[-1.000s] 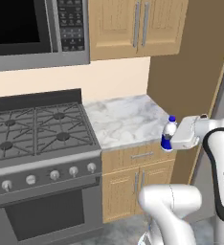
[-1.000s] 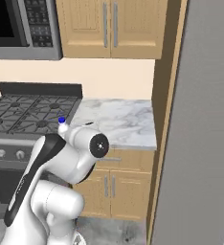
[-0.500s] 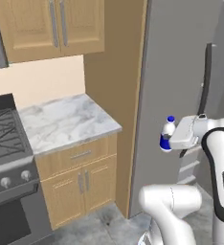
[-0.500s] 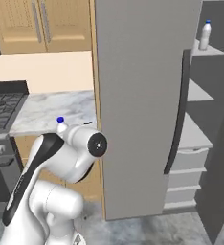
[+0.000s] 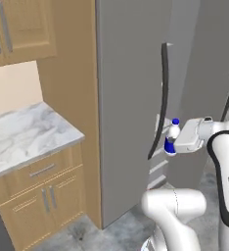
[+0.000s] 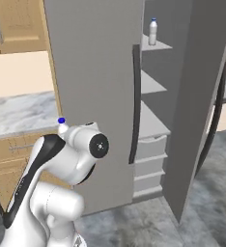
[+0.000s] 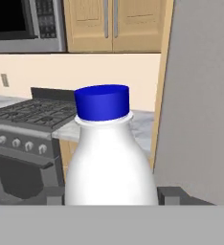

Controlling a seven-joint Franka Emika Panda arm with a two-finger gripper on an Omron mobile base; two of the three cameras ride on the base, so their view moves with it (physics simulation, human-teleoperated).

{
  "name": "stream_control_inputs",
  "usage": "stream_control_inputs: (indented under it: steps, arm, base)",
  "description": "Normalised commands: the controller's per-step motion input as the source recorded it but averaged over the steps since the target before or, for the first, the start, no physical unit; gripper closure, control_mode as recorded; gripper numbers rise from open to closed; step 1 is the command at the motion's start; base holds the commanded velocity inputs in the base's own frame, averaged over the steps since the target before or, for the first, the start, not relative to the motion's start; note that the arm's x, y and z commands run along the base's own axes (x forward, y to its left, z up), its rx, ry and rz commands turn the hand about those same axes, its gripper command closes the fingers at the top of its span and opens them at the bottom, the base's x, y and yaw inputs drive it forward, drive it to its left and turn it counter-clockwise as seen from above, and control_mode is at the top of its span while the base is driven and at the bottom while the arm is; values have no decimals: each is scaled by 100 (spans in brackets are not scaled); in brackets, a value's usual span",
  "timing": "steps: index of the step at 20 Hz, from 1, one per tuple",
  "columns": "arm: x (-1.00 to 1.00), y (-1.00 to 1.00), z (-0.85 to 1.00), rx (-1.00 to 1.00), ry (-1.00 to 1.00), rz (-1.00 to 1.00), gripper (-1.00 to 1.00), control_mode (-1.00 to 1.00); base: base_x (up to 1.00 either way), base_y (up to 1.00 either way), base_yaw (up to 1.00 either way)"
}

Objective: Take the bottled waters from the counter and place them in the freezer to freeze. Close the freezer door after placing the bottles.

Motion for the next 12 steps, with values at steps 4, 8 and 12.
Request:
stream_control_inputs:
  steps: [4,8,12]
  arm:
    - [0,0,0,0,0,0,100,100]
    - [0,0,0,0,0,0,100,100]
    - [0,0,0,0,0,0,100,100]
  base:
    - [0,-72,-23]
    - [0,-63,-24]
    - [5,-58,-25]
